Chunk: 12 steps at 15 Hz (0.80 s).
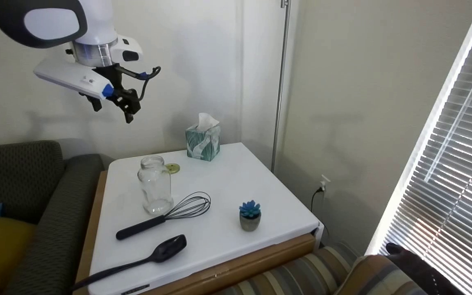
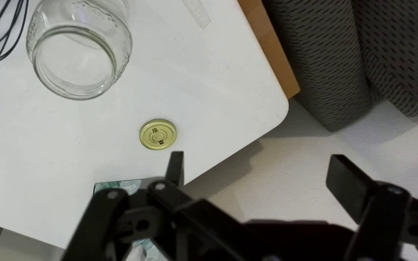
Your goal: Move the lid forward.
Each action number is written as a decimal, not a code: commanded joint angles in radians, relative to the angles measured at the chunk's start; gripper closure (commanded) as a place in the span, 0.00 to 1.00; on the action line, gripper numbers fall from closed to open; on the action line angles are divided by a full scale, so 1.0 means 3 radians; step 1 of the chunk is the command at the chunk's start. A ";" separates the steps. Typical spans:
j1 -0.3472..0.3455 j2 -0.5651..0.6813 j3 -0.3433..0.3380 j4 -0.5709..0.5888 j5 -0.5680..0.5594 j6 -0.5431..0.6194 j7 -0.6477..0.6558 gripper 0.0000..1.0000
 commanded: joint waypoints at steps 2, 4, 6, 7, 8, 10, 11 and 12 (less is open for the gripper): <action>-0.0047 0.0008 0.0096 0.0048 -0.0292 -0.0191 -0.0081 0.00; -0.0039 0.0071 0.0111 0.0202 -0.0514 -0.0389 -0.0172 0.00; 0.0020 0.0151 0.0087 0.0421 -0.0849 -0.0656 -0.0203 0.00; 0.0046 0.0187 0.0088 0.0531 -0.0987 -0.0783 -0.0226 0.00; 0.0083 0.0243 0.0079 0.0661 -0.1143 -0.0916 -0.0231 0.00; 0.0155 0.0427 0.0066 0.0978 -0.1428 -0.1196 -0.0279 0.00; 0.0193 0.0522 0.0056 0.1134 -0.1569 -0.1330 -0.0313 0.00; 0.0222 0.0680 0.0036 0.1359 -0.1718 -0.1480 -0.0365 0.00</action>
